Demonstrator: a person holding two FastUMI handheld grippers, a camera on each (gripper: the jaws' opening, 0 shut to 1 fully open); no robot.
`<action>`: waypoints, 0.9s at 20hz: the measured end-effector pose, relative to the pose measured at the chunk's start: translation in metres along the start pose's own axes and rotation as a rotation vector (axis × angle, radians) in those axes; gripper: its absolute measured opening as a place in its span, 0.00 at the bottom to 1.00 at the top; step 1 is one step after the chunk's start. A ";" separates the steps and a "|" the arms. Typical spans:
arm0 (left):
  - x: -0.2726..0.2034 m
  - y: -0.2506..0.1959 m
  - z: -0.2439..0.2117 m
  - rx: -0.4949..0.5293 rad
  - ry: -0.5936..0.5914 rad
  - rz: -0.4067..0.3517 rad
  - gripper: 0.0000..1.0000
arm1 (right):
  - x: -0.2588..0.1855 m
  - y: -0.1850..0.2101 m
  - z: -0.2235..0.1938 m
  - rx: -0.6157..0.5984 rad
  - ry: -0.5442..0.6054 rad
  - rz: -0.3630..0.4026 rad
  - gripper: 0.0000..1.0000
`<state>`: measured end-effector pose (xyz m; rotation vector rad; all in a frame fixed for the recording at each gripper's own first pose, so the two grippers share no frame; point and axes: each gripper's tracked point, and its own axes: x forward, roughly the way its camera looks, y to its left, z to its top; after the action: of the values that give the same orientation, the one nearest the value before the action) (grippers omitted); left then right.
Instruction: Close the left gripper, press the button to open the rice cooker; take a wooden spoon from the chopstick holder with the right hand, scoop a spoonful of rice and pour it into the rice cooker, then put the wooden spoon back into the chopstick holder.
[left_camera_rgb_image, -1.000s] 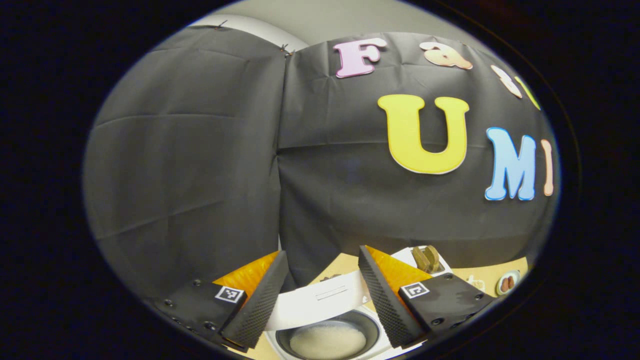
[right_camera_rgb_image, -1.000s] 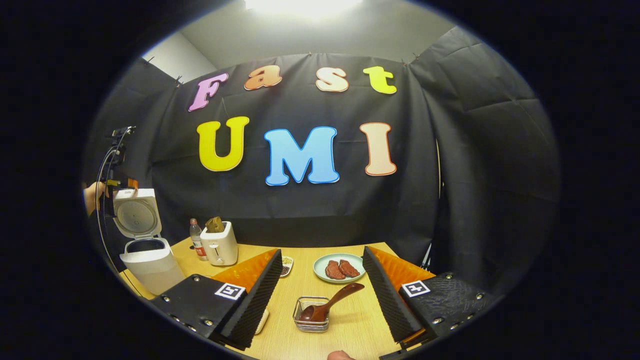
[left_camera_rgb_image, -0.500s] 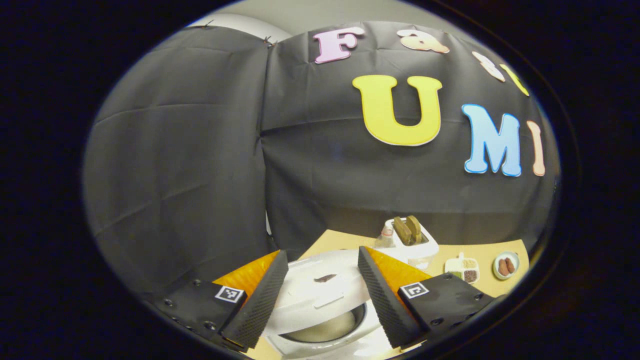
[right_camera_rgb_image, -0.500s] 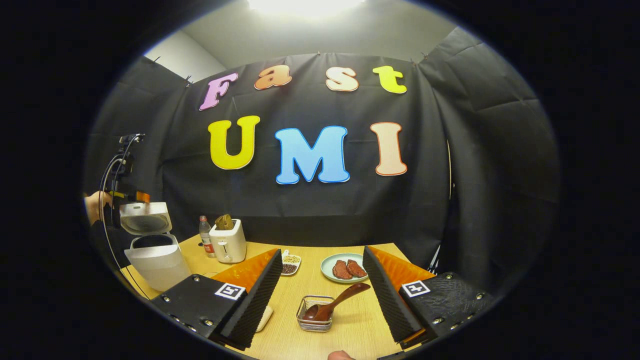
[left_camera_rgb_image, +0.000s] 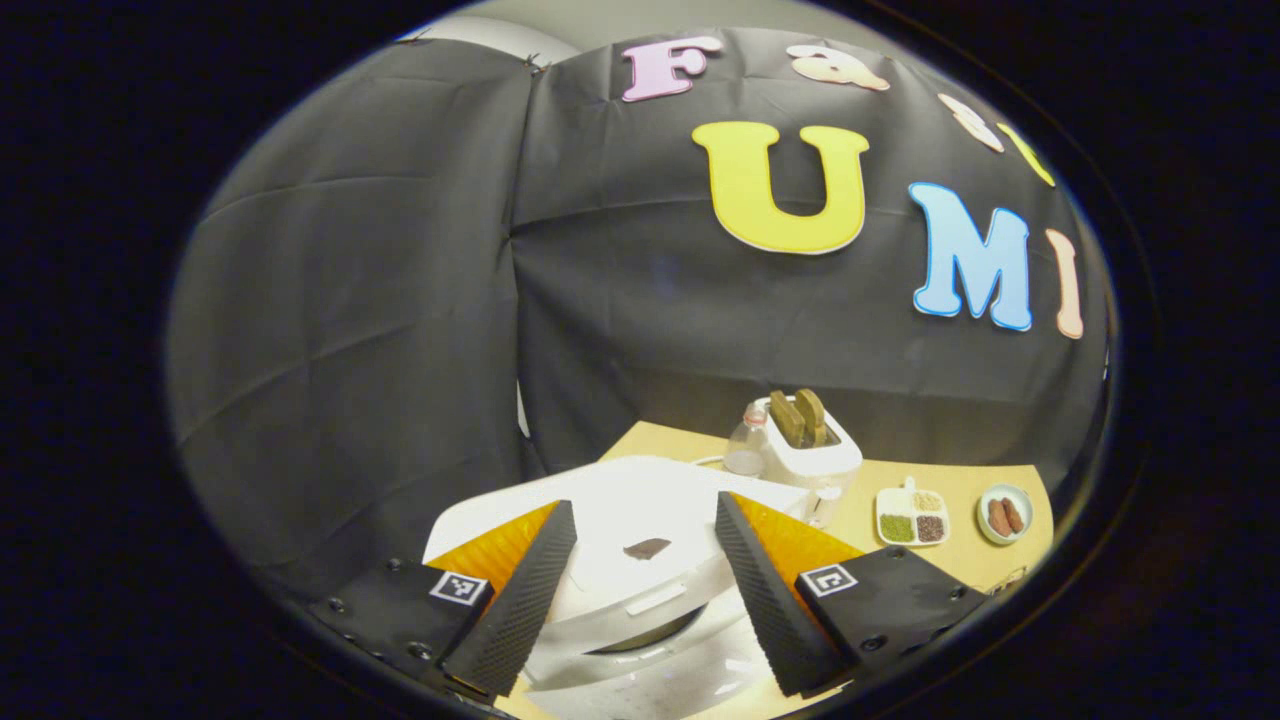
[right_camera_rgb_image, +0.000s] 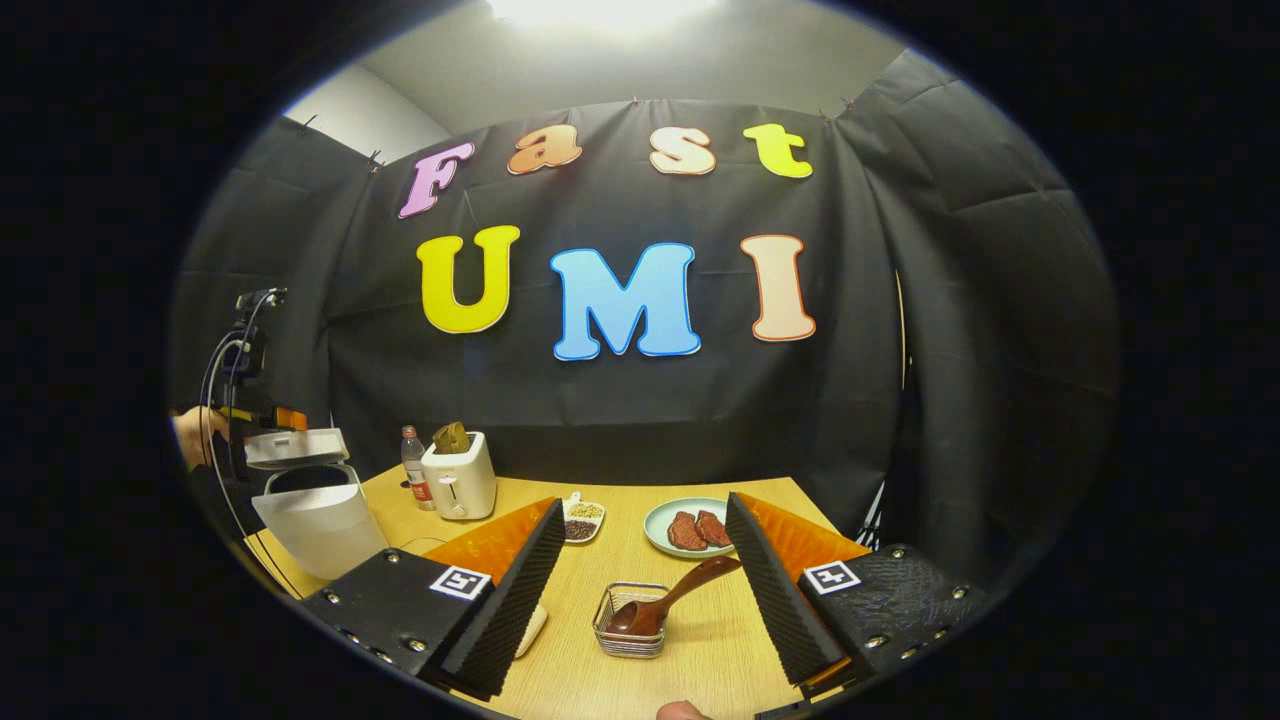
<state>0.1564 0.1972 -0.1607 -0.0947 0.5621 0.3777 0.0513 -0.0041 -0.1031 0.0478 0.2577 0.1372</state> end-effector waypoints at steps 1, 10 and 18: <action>0.000 -0.002 -0.005 0.003 0.009 -0.003 0.98 | 0.000 0.001 -0.001 0.000 0.001 0.001 0.98; 0.005 -0.015 -0.060 -0.001 0.103 -0.032 0.96 | -0.006 0.006 -0.009 -0.006 0.018 0.006 0.98; 0.013 -0.020 -0.090 0.059 0.131 -0.019 0.99 | -0.003 0.011 -0.009 -0.018 0.022 0.010 0.98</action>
<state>0.1292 0.1658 -0.2442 -0.0687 0.7006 0.3376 0.0444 0.0063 -0.1106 0.0293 0.2785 0.1500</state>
